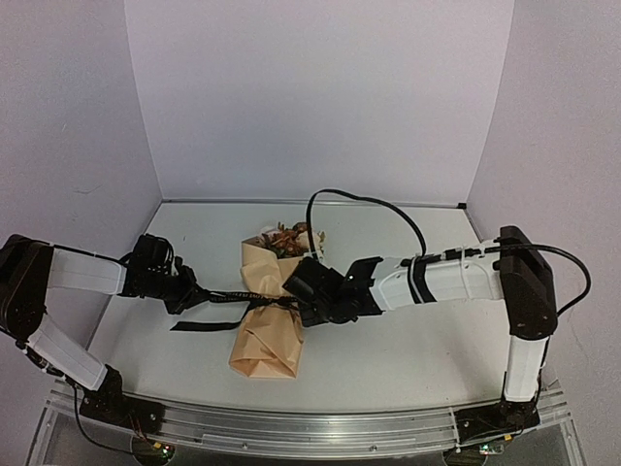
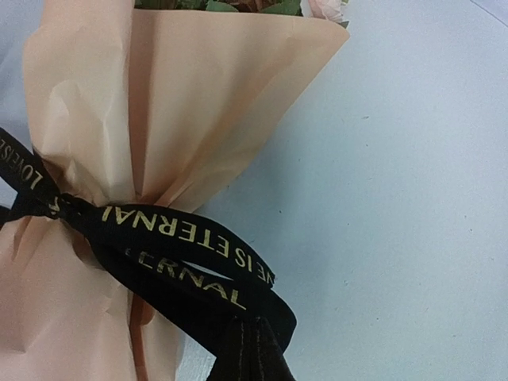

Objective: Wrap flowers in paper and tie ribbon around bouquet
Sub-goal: Tie the half-tied ribbon around the folded bouquet.

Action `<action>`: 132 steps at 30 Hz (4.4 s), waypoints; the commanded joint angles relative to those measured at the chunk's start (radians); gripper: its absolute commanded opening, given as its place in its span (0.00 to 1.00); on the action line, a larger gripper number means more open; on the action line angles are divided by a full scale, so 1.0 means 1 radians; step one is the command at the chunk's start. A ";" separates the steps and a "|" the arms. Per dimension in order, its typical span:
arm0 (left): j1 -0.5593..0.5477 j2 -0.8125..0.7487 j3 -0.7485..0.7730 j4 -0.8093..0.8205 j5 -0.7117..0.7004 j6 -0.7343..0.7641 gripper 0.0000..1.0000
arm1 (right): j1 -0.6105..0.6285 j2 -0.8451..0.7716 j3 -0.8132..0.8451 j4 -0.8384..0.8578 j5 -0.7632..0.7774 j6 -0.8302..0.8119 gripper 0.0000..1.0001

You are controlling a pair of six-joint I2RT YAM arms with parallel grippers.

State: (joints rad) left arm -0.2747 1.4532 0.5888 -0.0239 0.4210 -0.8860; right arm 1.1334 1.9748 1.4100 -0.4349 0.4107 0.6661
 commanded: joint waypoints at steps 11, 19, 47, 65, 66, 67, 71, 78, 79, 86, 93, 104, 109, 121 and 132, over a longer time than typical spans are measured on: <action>0.070 -0.014 -0.014 -0.016 -0.029 0.008 0.00 | -0.050 -0.082 -0.076 -0.075 0.025 0.121 0.00; 0.082 -0.016 -0.022 -0.018 -0.030 0.008 0.00 | -0.078 -0.105 -0.111 -0.099 0.048 0.180 0.00; 0.093 -0.240 0.008 -0.105 -0.127 0.044 0.00 | -0.092 -0.061 -0.088 -0.133 0.006 0.194 0.00; 0.097 -0.253 -0.065 -0.184 -0.254 -0.006 0.00 | -0.107 -0.052 -0.107 -0.210 0.067 0.243 0.00; 0.097 -0.246 -0.070 -0.178 -0.249 -0.010 0.00 | -0.108 -0.053 -0.109 -0.212 0.069 0.245 0.00; 0.098 -0.238 -0.077 -0.169 -0.240 -0.015 0.00 | -0.110 -0.054 -0.112 -0.214 0.072 0.248 0.00; 0.097 -0.218 -0.110 -0.140 -0.213 -0.033 0.00 | -0.124 -0.062 -0.130 -0.225 0.076 0.262 0.00; 0.097 -0.224 -0.132 -0.142 -0.212 -0.036 0.00 | -0.141 -0.074 -0.148 -0.230 0.079 0.277 0.00; 0.097 -0.225 -0.133 -0.141 -0.209 -0.039 0.00 | -0.143 -0.074 -0.150 -0.231 0.078 0.285 0.00; 0.089 -0.246 -0.140 -0.119 -0.179 -0.074 0.00 | -0.177 -0.099 -0.194 -0.240 0.081 0.336 0.00; 0.064 -0.259 -0.131 -0.121 -0.188 -0.096 0.00 | -0.209 -0.144 -0.242 -0.239 0.083 0.382 0.00; -0.035 -0.178 -0.155 -0.020 -0.192 -0.172 0.00 | -0.238 -0.189 -0.293 -0.240 0.079 0.420 0.00; -0.082 -0.110 -0.146 0.017 -0.208 -0.186 0.00 | -0.241 -0.219 -0.321 -0.241 0.086 0.427 0.00; -0.086 -0.139 -0.083 -0.032 -0.220 -0.116 0.16 | -0.140 -0.245 -0.294 -0.155 -0.030 0.312 0.18; -0.089 -0.305 0.017 -0.147 -0.284 0.015 0.67 | -0.116 -0.386 -0.292 -0.091 -0.146 0.227 0.85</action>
State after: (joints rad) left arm -0.3637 1.2173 0.5071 -0.1295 0.1919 -0.9605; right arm 1.0114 1.6949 1.1069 -0.5514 0.2864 0.9500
